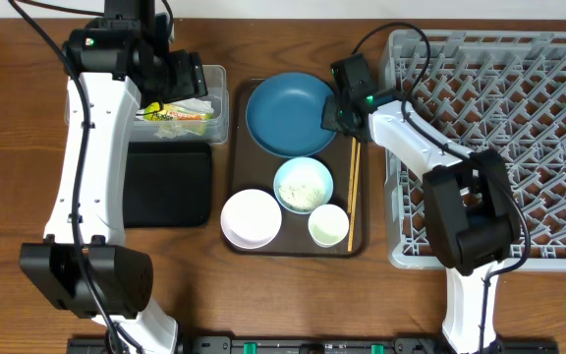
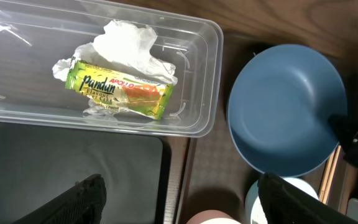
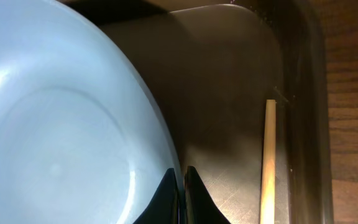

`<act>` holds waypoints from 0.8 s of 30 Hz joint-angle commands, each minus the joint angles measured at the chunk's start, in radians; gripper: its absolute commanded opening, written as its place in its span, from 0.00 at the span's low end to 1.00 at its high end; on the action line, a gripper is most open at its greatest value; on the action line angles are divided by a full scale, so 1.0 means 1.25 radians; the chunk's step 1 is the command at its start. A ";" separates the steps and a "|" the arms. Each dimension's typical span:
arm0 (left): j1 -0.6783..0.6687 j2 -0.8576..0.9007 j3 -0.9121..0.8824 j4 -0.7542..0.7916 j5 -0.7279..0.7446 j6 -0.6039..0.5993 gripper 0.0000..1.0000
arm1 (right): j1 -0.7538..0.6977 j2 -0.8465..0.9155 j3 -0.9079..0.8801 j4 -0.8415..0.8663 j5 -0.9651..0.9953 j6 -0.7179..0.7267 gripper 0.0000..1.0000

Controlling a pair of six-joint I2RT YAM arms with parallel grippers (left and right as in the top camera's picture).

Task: Sort waste into correct bins and load items into the dishwasher rack
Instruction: 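Grasp the rim of the blue plate with the right gripper, then lift the blue plate and stand it upright in the rack's back right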

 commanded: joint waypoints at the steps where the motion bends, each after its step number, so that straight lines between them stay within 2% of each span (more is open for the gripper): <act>1: 0.001 -0.007 0.007 -0.002 -0.010 0.009 0.81 | 0.002 0.037 0.006 0.000 0.012 -0.002 0.01; 10: 0.001 -0.007 0.007 0.001 -0.010 0.008 0.81 | -0.026 0.004 0.048 0.066 0.002 -0.004 0.01; 18: 0.001 -0.007 0.007 0.001 -0.010 0.008 0.81 | -0.070 -0.171 0.140 -0.007 -0.020 -0.165 0.01; 22: 0.001 -0.007 0.007 0.001 -0.010 0.008 0.81 | -0.108 -0.298 0.147 -0.076 0.114 -0.236 0.01; 24: 0.001 -0.007 0.007 0.001 -0.010 0.008 0.81 | -0.130 -0.348 0.147 -0.119 0.237 -0.264 0.01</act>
